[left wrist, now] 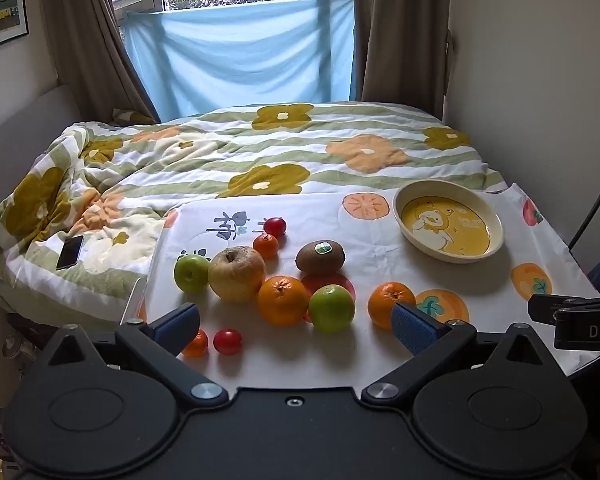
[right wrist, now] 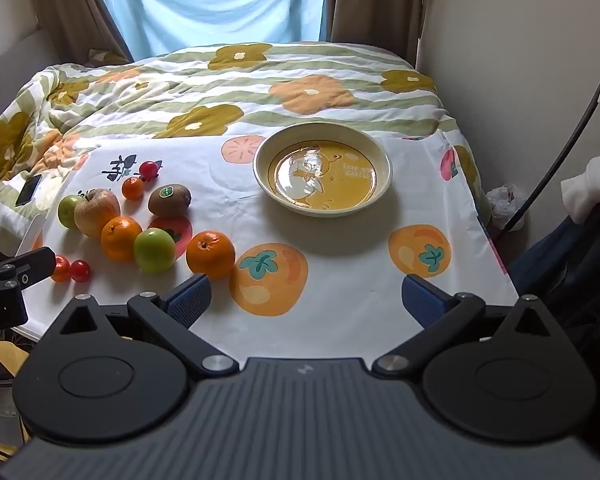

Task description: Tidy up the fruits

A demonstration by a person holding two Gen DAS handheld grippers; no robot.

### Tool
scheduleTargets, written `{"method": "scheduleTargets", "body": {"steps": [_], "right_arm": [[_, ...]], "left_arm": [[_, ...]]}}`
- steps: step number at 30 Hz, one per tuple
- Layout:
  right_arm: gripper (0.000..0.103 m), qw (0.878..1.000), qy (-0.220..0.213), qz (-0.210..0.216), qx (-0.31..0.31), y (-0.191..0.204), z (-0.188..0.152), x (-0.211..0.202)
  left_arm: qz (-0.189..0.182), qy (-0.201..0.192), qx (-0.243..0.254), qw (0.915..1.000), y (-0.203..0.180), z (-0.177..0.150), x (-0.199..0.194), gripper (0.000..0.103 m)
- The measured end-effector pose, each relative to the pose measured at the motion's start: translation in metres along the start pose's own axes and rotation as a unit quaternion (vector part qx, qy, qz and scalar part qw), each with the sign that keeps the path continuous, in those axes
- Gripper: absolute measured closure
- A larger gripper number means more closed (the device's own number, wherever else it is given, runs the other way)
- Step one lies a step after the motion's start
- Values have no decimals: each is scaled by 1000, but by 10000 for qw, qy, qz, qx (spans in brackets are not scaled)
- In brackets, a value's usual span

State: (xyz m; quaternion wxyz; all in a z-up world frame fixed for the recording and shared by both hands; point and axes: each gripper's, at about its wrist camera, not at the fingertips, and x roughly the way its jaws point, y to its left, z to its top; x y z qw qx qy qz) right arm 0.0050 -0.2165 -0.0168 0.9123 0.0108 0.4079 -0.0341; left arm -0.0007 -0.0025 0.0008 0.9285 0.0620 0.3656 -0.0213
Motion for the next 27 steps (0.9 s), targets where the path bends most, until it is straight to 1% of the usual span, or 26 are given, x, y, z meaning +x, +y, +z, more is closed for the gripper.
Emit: {"method": "scheduleTargets", "body": {"steps": [2, 3, 8, 15, 17, 27], "right_arm": [[0, 10000, -1, 21, 12, 0, 0, 1], [0, 10000, 1, 22, 5, 0, 0, 1], [0, 10000, -27, 7, -55, 2, 0, -2], [0, 10000, -16, 35, -50, 9, 2, -4], [0, 10000, -24, 56, -32, 3, -1, -4], [0, 10000, -50, 57, -38, 4, -2, -8]], "left_arm": [[39, -39, 24, 10000, -4, 0, -2, 0], [-99, -24, -129, 9999, 2, 0, -2, 0], [-17, -14, -105, 9999, 4, 2, -3, 0], [-25, -50, -112, 9999, 4, 0, -2, 0], [-20, -60, -95, 9999, 5, 0, -3, 0], [-40, -90, -89, 9999, 8, 0, -5, 0]]}}
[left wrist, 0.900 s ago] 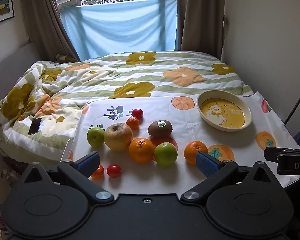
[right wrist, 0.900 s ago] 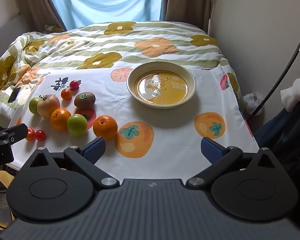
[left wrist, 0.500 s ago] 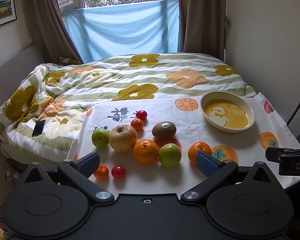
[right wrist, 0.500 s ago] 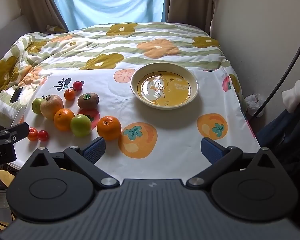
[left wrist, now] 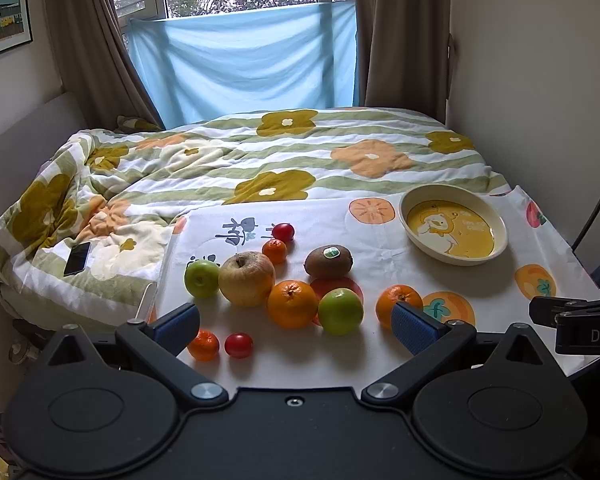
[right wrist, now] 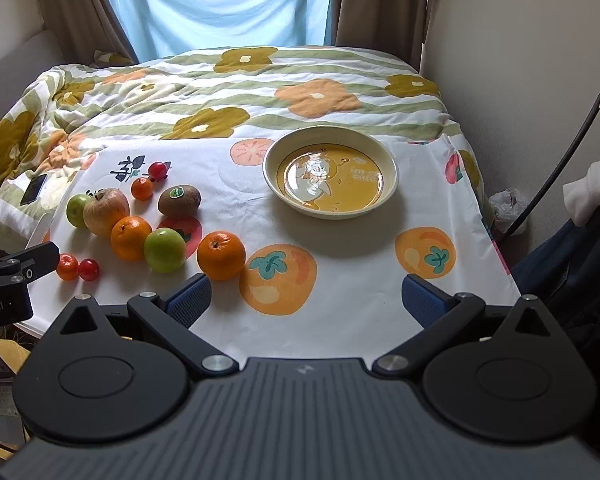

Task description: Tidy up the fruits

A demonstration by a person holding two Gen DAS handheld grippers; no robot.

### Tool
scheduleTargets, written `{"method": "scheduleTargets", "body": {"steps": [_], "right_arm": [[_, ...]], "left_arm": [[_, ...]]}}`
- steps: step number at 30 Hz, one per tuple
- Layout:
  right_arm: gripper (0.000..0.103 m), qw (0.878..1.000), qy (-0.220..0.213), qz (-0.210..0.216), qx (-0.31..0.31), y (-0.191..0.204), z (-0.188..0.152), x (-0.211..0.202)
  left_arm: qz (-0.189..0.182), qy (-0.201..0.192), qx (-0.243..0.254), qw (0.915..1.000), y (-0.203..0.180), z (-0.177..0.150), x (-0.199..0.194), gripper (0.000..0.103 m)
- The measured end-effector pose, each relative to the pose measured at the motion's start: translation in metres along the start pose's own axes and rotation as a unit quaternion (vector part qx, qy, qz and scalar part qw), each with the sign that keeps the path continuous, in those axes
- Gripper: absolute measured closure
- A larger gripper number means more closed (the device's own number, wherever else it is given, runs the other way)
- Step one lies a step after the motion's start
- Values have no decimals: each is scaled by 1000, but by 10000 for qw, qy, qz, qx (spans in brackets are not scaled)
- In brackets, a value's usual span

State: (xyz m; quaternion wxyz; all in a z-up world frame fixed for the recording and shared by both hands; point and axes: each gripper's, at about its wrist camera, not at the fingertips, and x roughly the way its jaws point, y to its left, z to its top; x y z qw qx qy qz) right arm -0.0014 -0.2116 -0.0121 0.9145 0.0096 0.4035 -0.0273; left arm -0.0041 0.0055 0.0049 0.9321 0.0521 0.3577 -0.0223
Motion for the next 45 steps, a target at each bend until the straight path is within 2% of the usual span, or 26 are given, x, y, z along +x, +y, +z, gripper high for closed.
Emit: {"method": "scheduleTargets", "body": {"steps": [45], "right_arm": [[0, 10000, -19, 14, 12, 2, 0, 0]], "left_arm": [[-91, 3, -34, 10000, 2, 2, 2, 0]]}}
